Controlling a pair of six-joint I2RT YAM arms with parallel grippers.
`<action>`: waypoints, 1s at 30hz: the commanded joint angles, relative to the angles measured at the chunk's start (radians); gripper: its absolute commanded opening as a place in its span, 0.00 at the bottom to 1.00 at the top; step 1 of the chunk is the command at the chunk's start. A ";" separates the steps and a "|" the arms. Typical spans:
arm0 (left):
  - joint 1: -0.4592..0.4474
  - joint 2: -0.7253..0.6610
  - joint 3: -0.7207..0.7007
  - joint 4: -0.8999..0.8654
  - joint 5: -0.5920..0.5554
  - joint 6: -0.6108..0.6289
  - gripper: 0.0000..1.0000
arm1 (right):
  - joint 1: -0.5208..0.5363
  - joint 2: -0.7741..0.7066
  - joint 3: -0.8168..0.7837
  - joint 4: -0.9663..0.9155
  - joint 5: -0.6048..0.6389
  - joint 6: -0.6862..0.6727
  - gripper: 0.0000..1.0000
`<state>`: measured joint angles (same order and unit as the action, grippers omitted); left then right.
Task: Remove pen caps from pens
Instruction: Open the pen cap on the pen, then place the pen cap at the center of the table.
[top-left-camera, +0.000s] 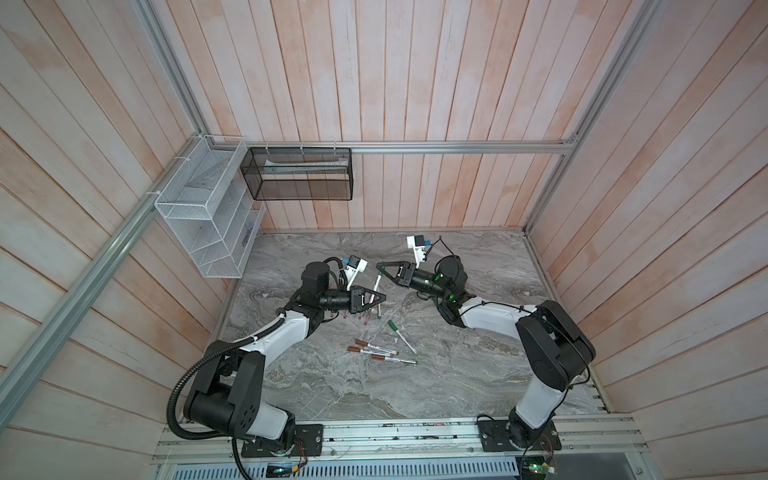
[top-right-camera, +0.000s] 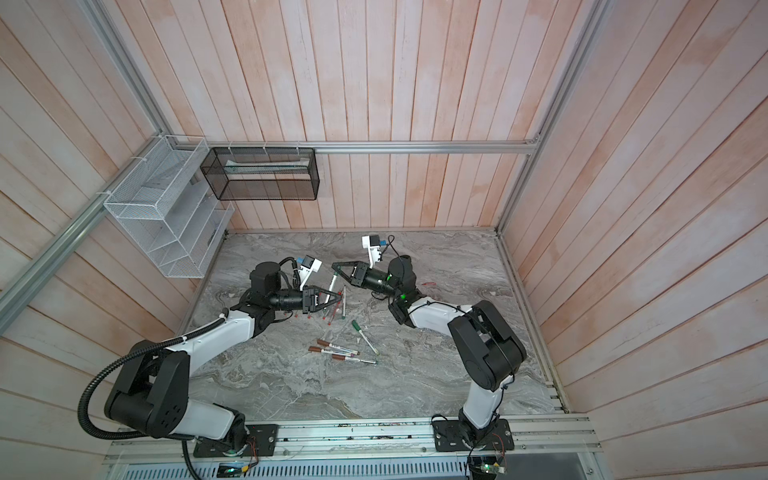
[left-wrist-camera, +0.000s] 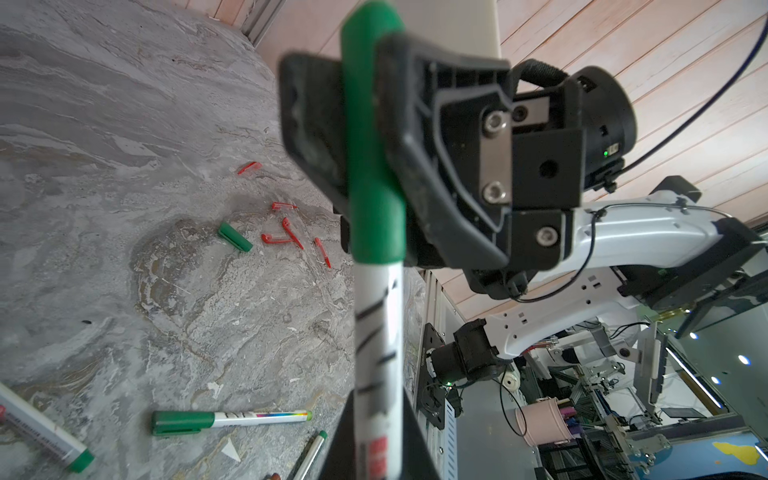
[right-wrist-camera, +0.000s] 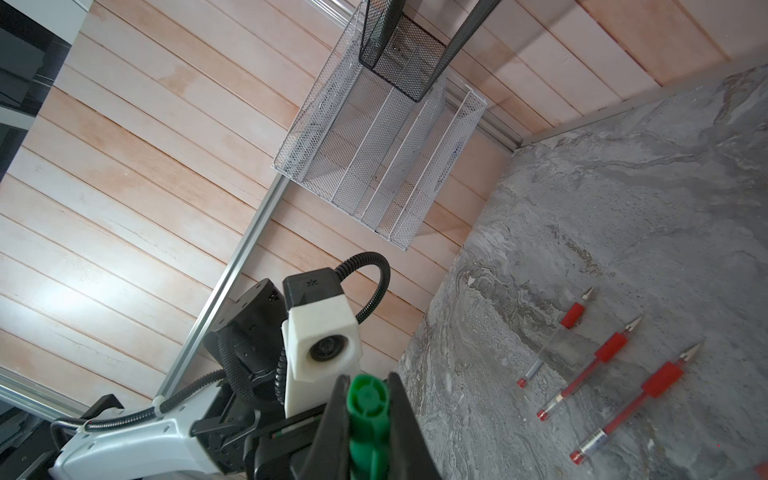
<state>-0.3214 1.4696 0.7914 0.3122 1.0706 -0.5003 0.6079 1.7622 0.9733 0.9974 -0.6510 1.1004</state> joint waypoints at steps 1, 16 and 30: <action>-0.007 -0.020 -0.072 0.054 -0.015 0.003 0.00 | -0.121 -0.057 -0.006 0.049 0.031 0.053 0.00; 0.064 -0.052 -0.024 -0.121 -0.123 0.114 0.00 | -0.305 -0.271 -0.122 -0.294 0.072 -0.168 0.00; 0.364 -0.091 -0.040 -0.266 -0.715 0.394 0.00 | -0.239 -0.080 0.020 -1.012 0.335 -0.575 0.00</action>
<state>0.0460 1.3617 0.7895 0.0616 0.4641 -0.1699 0.3515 1.6325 0.9253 0.1345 -0.3767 0.6209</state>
